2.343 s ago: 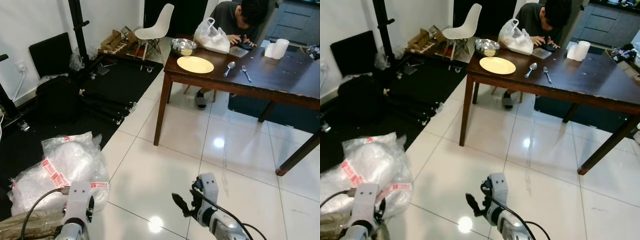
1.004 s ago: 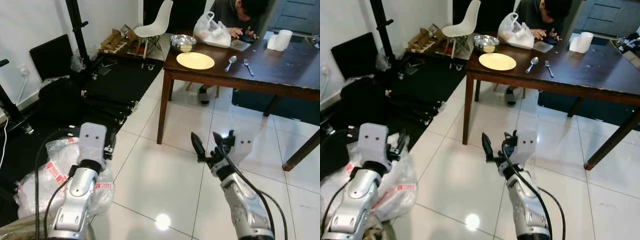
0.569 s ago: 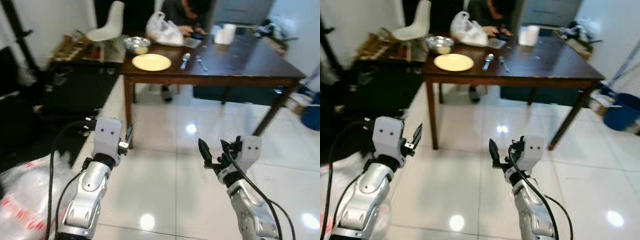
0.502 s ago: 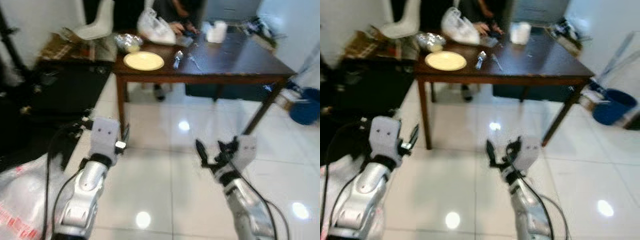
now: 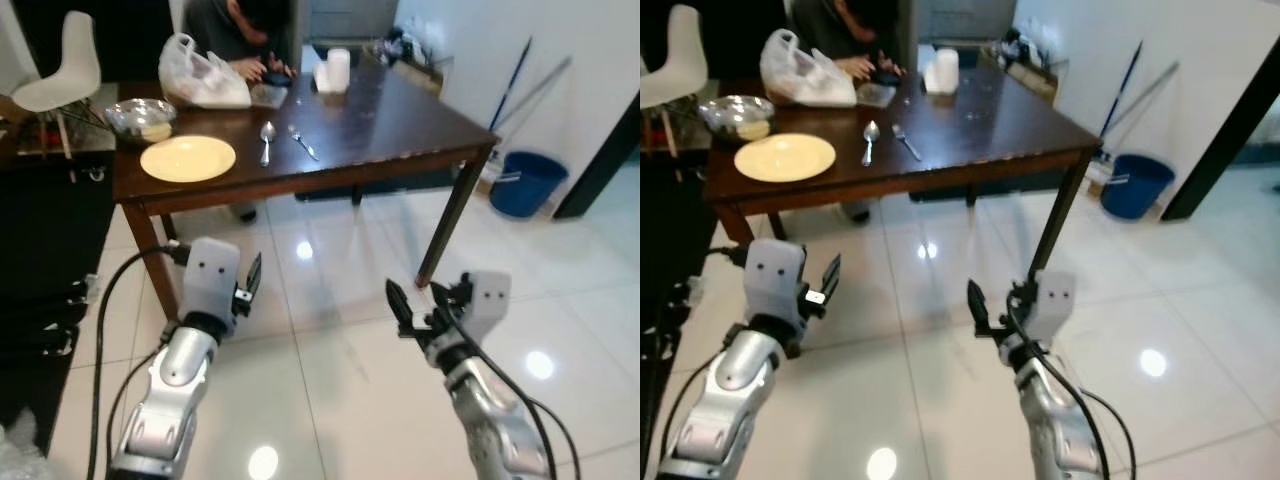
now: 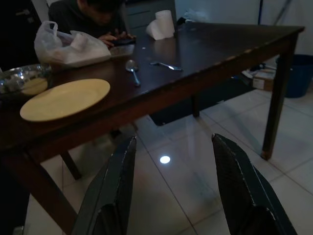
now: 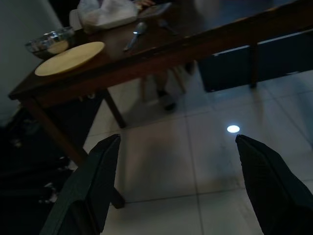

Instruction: Setting the table

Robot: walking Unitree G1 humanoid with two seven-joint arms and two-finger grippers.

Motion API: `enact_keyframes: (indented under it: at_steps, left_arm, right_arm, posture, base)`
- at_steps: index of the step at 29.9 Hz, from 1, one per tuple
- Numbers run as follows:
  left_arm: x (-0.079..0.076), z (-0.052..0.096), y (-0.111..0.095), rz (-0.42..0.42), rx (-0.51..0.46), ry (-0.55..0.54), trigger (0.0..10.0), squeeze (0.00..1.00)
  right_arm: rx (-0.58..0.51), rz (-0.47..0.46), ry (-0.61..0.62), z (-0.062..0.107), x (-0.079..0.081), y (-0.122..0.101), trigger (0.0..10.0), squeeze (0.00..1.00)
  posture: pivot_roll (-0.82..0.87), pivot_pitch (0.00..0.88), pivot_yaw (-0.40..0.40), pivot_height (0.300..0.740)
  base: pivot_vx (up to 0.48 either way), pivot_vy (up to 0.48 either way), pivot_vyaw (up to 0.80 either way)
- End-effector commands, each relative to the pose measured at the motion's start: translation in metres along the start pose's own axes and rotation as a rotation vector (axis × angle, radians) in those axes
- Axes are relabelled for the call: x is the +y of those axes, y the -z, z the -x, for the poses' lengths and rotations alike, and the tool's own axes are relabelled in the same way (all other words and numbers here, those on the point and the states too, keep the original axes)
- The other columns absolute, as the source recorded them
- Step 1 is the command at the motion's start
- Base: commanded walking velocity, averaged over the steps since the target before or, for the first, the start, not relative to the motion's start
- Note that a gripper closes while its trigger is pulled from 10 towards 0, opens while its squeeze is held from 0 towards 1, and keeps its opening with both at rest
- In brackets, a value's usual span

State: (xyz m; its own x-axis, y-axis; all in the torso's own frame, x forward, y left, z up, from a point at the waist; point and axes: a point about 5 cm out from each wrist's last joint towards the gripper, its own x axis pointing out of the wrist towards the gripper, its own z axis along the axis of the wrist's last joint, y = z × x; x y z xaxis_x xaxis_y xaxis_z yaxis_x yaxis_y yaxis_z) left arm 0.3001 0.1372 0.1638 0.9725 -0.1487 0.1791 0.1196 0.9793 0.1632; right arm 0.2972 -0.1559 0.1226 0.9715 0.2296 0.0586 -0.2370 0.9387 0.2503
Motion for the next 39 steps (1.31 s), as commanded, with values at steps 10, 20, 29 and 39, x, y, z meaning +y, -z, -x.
enact_keyframes:
  at_steps: [10,20,29,39]
  left_arm:
    - [0.009,0.001,0.006,0.01,0.045,-0.08,10.0,0.0]
    - [0.008,0.002,0.005,0.011,0.048,-0.079,10.0,0.0]
    - [0.017,0.01,0.006,-0.011,0.059,-0.123,10.0,0.0]
    - [0.05,0.029,0.008,-0.042,0.098,-0.254,10.0,0.0]
  right_arm:
    - [0.022,-0.023,-0.229,0.0,0.027,-0.01,10.0,0.0]
    - [0.049,-0.021,-0.298,0.003,0.034,-0.011,10.0,0.0]
    - [0.05,0.01,-0.258,0.0,0.032,-0.009,10.0,0.0]
    - [-0.066,0.21,-0.068,-0.02,0.001,-0.041,10.0,0.0]
  posture:
    - [-0.06,0.0,0.059,0.74]
    - [-0.06,0.0,0.064,0.74]
    - [-0.03,0.0,0.047,0.74]
    - [0.04,0.004,0.029,0.74]
  base:
    - [0.48,0.0,0.0]
    - [0.48,0.0,0.0]
    - [0.48,0.0,0.0]
    - [0.48,0.0,0.0]
